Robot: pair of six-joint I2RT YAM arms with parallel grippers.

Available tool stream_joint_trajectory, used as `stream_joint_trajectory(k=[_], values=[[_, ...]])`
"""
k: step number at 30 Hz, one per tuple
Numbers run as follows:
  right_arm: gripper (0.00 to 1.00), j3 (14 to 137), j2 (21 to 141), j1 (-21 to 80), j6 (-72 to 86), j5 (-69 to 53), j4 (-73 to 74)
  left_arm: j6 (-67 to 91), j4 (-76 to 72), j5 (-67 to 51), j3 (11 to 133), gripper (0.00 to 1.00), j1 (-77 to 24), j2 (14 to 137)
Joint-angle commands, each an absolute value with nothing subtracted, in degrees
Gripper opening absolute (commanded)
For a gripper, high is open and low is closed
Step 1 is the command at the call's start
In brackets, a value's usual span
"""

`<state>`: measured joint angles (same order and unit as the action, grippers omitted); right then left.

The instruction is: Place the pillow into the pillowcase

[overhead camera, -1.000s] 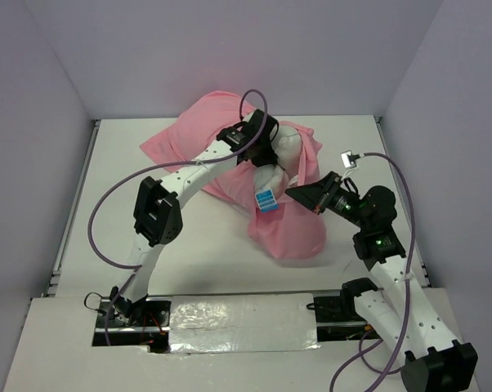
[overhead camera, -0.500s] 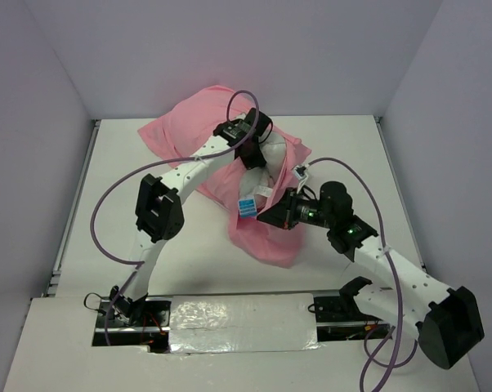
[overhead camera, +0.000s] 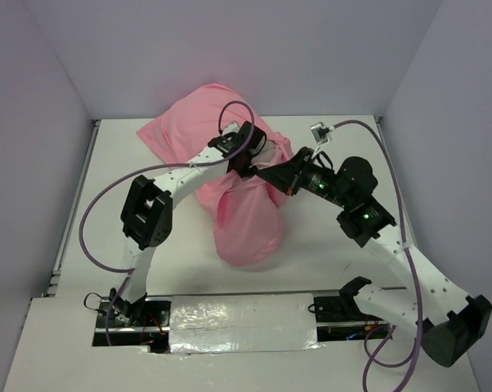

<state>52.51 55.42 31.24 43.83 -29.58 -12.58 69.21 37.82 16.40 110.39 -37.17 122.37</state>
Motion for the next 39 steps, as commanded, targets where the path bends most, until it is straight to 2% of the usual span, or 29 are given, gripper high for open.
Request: stream_joint_trajectory(k=[1, 3, 5, 6, 7, 8, 11, 15, 18, 21, 24, 25, 27, 28, 36, 39], values=[[0.0, 61.79, 42.81, 34.1, 34.93, -31.31, -13.48, 65.94, 24.37, 23.73, 102.85, 0.0, -35.15, 122.29], [0.0, 59.86, 40.97, 33.75, 31.74, -23.87, -2.41, 61.47, 24.61, 24.08, 103.01, 0.0, -35.94, 119.46], [0.0, 55.4, 40.26, 33.49, 30.24, -20.58, 3.39, 58.11, 25.22, 22.33, 104.41, 0.13, -36.39, 115.59], [0.0, 53.54, 39.64, 33.23, 30.41, -19.26, 4.56, 54.53, 24.79, 21.02, 104.68, 0.23, -36.47, 114.36], [0.0, 52.05, 39.2, 32.79, 30.85, -17.16, 5.53, 52.67, 24.61, 19.0, 104.76, 0.46, -36.47, 111.82], [0.0, 49.16, 38.68, 32.26, 30.5, -16.09, 6.49, 51.95, 25.57, 16.72, 104.94, 0.55, -36.47, 110.67], [0.0, 45.36, 36.57, 30.68, 30.94, -13.45, 7.2, 45.55, 29.16, 12.49, 105.91, 0.79, -36.74, 107.32], [0.0, 45.35, 36.21, 28.83, 29.36, -12.13, 9.32, 41.58, 31.55, 9.08, 103.1, 0.93, -36.91, 102.14], [0.0, 45.17, 36.74, 27.6, 29.09, -12.91, 9.32, 37.89, 33.13, 6.43, 102.83, 0.94, -37.88, 99.85], [0.0, 45.35, 37.7, 26.46, 28.48, -14.32, 10.02, 34.37, 35.06, 1.94, 105.72, 0.89, -38.23, 97.92], [0.0, 45.44, 37.71, 25.23, 28.04, -15.03, 10.81, 31.73, 34.37, 2.63, 108.62, 0.86, -40.34, 94.85], [0.0, 45.53, 37.53, 24.96, 28.12, -14.94, 11.07, 31.21, 32.02, 1.85, 108.81, 0.88, -40.34, 94.05], [0.0, 45.61, 37.18, 24.17, 27.69, -14.94, 11.34, 30.76, 29.28, 1.58, 109.42, 0.99, -40.78, 93.17], [0.0, 45.96, 37.18, 23.65, 27.6, -14.94, 11.95, 29.72, 28.31, 1.06, 110.12, 0.99, -40.96, 93.6], [0.0, 45.7, 36.74, 22.5, 27.95, -17.14, 10.9, 24.27, 31.72, -9.66, 127.86, 0.99, -44.47, 111.78], [0.0, 46.41, 36.83, 22.15, 27.69, -17.05, 11.51, 23.29, 31.91, -14.93, 128.5, 0.97, -45.35, 115.22]])
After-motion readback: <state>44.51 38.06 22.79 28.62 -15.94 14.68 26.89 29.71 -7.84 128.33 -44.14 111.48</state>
